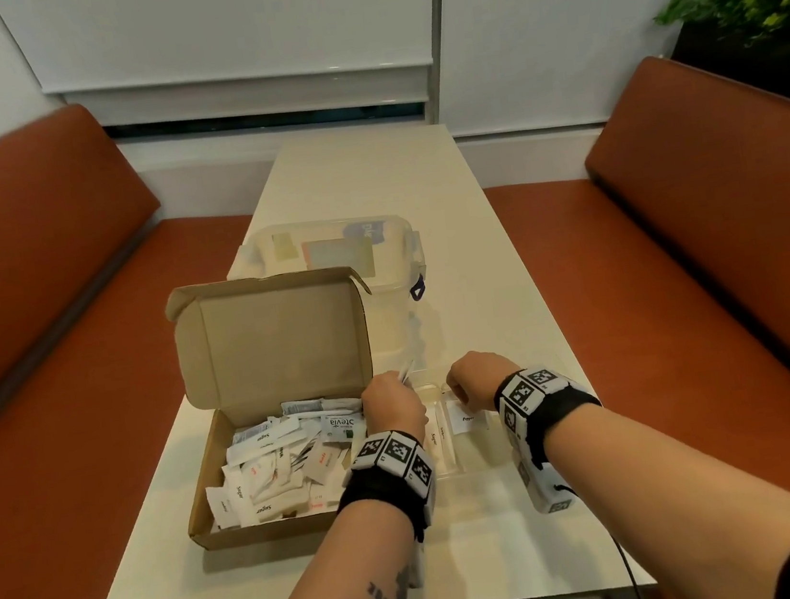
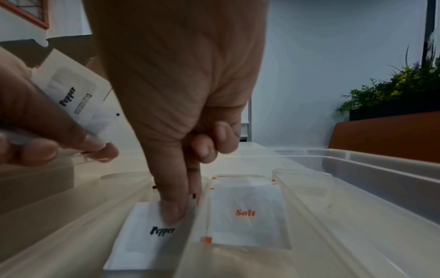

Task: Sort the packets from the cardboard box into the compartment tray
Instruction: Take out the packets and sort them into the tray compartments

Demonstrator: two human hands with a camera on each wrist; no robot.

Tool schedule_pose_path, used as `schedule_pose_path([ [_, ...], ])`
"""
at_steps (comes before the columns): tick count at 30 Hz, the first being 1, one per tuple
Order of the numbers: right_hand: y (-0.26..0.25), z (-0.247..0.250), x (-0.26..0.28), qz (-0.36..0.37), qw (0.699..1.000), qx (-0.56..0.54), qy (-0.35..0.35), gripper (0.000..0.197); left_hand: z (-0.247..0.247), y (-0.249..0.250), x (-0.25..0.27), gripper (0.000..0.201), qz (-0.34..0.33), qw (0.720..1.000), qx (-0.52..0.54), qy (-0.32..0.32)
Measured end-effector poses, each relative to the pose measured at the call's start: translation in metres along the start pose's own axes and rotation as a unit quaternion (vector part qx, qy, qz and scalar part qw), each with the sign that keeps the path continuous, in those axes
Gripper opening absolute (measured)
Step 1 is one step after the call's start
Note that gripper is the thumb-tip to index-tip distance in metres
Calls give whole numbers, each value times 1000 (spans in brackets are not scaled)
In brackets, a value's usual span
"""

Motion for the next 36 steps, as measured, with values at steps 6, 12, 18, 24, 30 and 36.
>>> schedule_pose_path([
  [6,2,2,4,-8,1000,-19,16,18,0,2,-1,21,5,999,39,-25],
  [12,12,13,18,-74,953,-234,176,18,13,8,11,18,-17,987,151,-54],
  [18,8,29,42,-68,803,-532,258,26,18,22,39,10,15,915,269,-299],
  [24,10,33,49,-18,852,-492,177,21,15,27,45,20,5,896,272,-351],
  [30,20,23,48,-43,830,-524,186,3,10,22,44,14,50,883,307,-351],
  [36,32,15,43,-119,762,-580,262,5,11,12,36,12,118,877,339,-319],
])
Point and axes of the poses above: each hand's wrist, its own x-axis away from the middle knuckle, its own z-axis out of the back of the hand, y = z × x, the point moved 2 cm from there along -x, towards the middle knuckle, and after that the axes turned 8 degrees about y, right-handed, at the moved point
